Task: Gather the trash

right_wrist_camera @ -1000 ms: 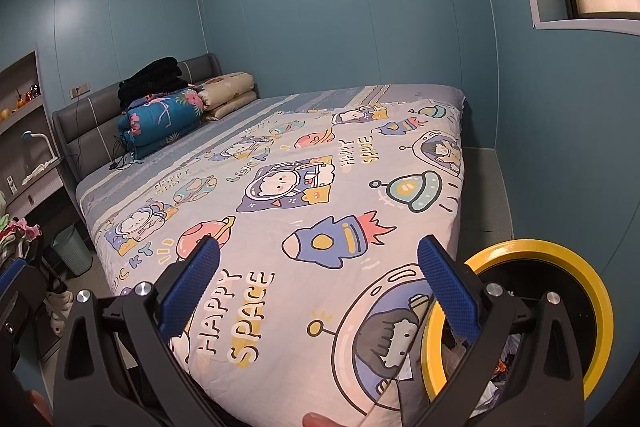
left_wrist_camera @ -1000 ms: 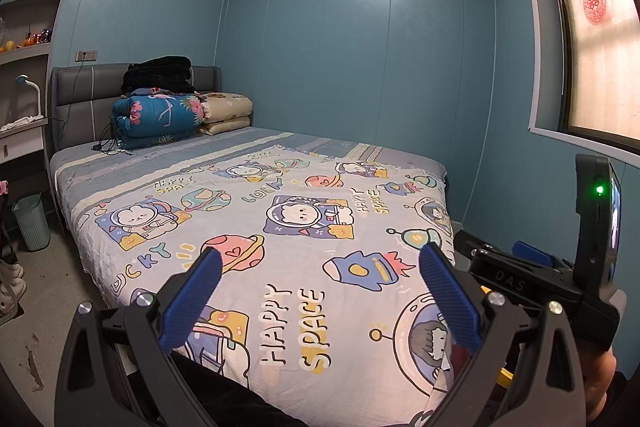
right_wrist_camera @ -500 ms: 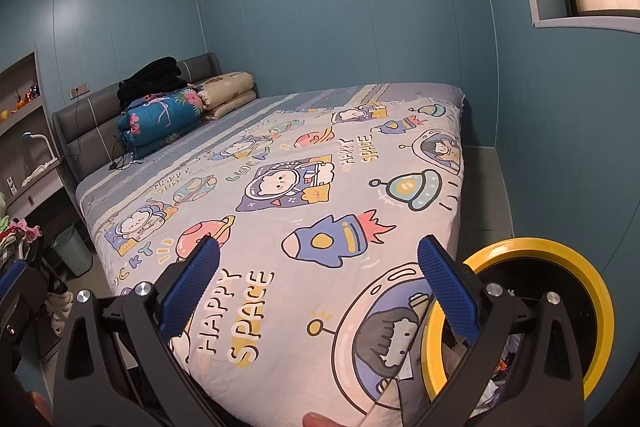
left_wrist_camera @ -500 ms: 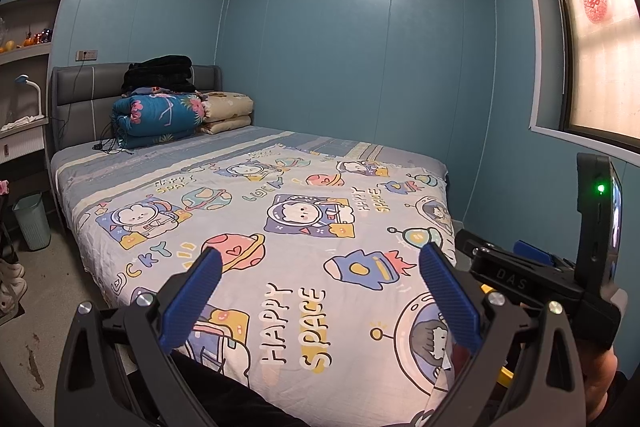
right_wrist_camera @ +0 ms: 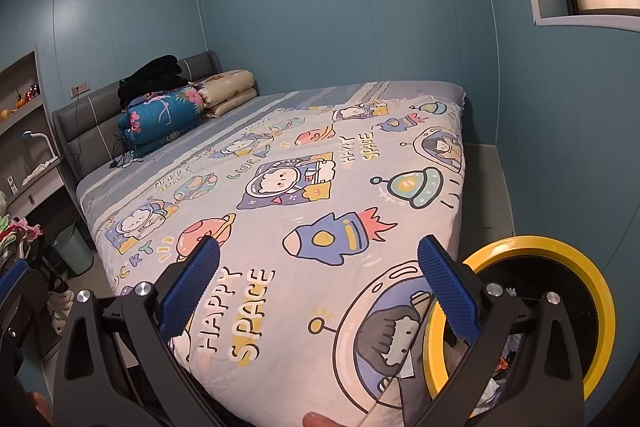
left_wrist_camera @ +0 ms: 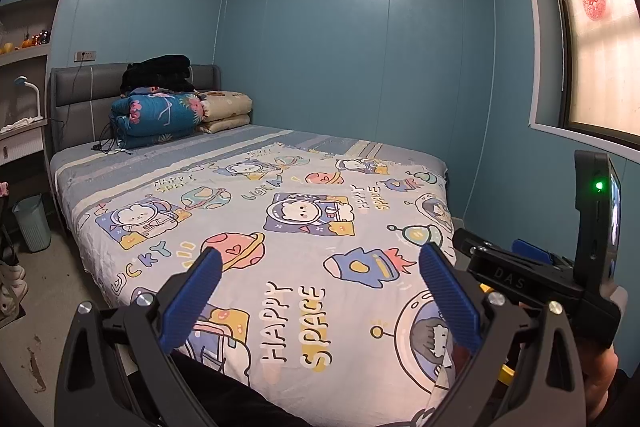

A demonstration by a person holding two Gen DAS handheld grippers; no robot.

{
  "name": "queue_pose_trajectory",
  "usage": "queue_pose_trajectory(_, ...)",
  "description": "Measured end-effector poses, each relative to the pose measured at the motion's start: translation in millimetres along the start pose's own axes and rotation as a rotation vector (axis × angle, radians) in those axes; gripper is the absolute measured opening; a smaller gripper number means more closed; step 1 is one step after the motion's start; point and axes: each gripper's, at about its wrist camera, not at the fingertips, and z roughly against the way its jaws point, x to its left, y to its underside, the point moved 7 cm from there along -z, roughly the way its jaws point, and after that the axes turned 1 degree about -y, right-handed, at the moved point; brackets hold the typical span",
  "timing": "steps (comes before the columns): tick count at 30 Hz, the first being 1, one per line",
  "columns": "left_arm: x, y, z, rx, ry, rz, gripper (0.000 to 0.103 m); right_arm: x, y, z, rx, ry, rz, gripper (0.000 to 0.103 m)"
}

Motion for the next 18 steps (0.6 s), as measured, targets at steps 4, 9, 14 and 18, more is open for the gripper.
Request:
queue_pose_trajectory(4,-0.3,0.0,-0.1,0.0,-0.001,0.0,0.095,-0.2,-0.3,-0.9,0.001,0.0,-0.001,0.095)
queue_pose_trajectory(9,-0.3,0.0,-0.8,0.004,0.0,-0.001,0.095,-0.2,-0.1,-0.5,0.001,-0.001,0.0,0.095)
queue_pose_trajectory(14,-0.5,0.2,-1.3,0.007,0.002,-0.002,0.095,-0.3,-0.4,-0.8,0.001,0.001,0.0,0.095)
queue_pose_trajectory(18,-0.7,0.4,-1.4,0.007,0.002,-0.003,0.095,-0.3,-0.6,-0.9,0.002,0.0,-0.001,0.095)
